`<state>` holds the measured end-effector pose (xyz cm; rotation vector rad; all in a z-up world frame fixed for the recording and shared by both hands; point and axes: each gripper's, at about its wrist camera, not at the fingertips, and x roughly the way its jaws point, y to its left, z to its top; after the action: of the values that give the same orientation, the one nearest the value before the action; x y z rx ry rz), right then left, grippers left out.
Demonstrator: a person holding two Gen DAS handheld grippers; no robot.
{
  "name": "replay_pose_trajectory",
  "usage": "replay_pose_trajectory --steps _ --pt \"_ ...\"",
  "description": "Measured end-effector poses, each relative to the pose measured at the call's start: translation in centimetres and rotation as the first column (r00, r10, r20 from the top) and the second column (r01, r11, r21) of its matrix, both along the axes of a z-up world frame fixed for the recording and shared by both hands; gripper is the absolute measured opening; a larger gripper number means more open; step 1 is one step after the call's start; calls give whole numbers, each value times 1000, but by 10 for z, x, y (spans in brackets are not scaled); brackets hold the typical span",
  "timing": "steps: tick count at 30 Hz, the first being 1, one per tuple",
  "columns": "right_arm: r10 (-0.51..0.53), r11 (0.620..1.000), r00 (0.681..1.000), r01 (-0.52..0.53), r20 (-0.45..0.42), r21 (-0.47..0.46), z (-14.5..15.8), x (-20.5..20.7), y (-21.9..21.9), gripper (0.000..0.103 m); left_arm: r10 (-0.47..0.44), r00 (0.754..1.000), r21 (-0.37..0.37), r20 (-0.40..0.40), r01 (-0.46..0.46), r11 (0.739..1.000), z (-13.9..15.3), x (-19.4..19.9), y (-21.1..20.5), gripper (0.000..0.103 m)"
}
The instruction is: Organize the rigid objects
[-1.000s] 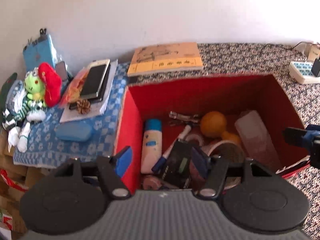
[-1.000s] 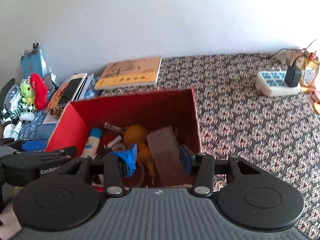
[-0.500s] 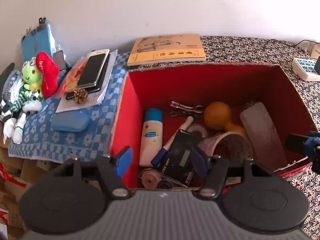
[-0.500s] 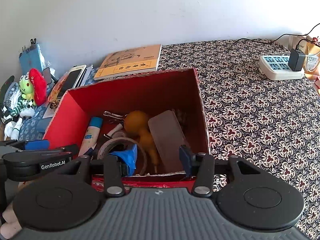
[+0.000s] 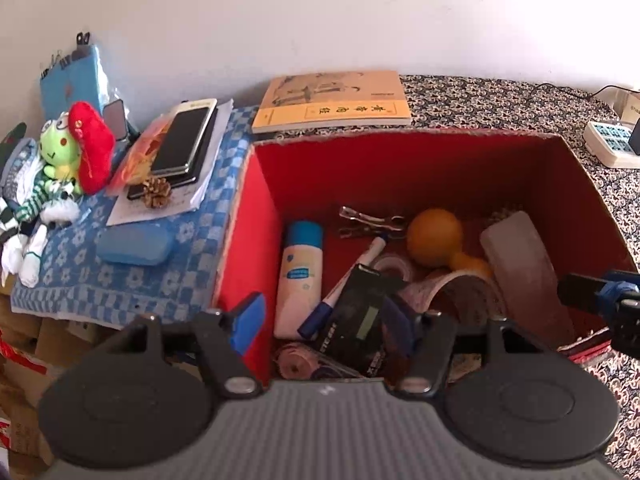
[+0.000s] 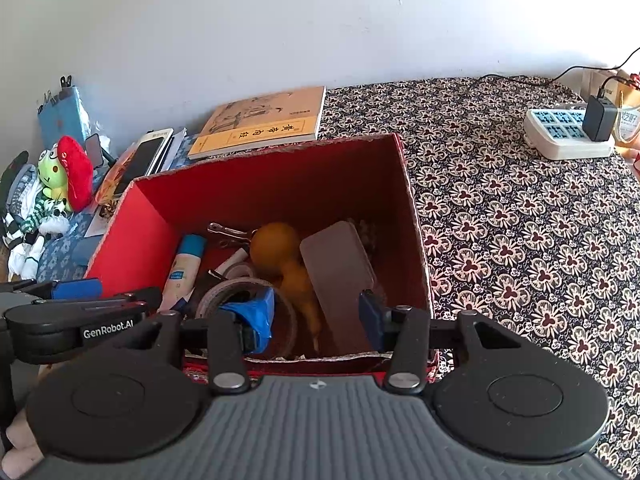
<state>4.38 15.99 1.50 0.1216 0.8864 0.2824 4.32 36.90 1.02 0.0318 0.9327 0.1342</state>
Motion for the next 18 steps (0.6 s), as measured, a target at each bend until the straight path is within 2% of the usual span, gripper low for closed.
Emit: replay_pose_trajectory --steps 18 --pt "-11 999 1000 11 1 46 -8 -2 -3 31 -7 1000 -6 -7 7 1000 -4 -4 -4 65"
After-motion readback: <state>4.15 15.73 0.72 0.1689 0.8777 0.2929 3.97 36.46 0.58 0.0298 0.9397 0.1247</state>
